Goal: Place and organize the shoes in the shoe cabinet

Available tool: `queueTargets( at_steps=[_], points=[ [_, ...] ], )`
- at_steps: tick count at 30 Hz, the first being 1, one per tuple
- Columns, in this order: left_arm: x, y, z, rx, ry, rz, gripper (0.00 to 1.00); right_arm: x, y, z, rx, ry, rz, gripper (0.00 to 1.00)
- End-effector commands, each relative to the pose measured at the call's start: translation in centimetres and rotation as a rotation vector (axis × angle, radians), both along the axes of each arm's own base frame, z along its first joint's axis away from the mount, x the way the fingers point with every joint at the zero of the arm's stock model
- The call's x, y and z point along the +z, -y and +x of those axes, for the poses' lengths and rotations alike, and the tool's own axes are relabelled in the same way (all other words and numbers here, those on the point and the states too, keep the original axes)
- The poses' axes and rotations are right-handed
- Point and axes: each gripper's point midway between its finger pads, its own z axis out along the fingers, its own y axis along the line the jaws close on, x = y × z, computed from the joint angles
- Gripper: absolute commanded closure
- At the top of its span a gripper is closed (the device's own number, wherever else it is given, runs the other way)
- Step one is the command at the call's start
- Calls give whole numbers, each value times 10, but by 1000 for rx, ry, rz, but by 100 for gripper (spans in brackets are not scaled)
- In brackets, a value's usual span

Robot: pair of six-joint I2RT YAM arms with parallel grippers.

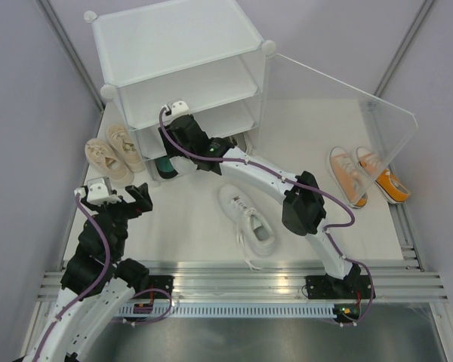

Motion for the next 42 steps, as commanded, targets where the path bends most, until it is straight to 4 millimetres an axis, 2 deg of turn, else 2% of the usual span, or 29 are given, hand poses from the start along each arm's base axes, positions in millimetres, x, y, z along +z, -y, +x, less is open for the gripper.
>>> queueTargets(
  at_steps=[1,4,7,15,26,29,35,39,41,42],
  points=[
    [19,5,-3,-38,52,-16,0,71,-16,5,26,111,172,44],
    [20,5,-4,-43,59,-18,0,75,-10,4,20,115,167,29],
    [20,7,-4,-52,57,-16,0,80,-9,2,27,116,178,21],
    [19,8,-3,-60,55,-14,0,93,-11,-3,66,105,219,10],
    [20,9,-4,-69,58,-11,0,122,-5,-13,84,109,278,7],
    [20,10,-4,-74,56,-9,1,123,-4,-16,92,102,285,8],
    [20,12,-4,-84,57,-6,0,102,0,-23,97,57,256,9],
    [20,12,-3,-87,56,-5,0,98,1,-31,129,32,256,10],
    [19,13,-4,-88,55,-5,0,105,4,-37,142,31,266,10],
    [20,12,-4,-88,57,-6,0,100,5,-39,144,18,264,10]
  ],
)
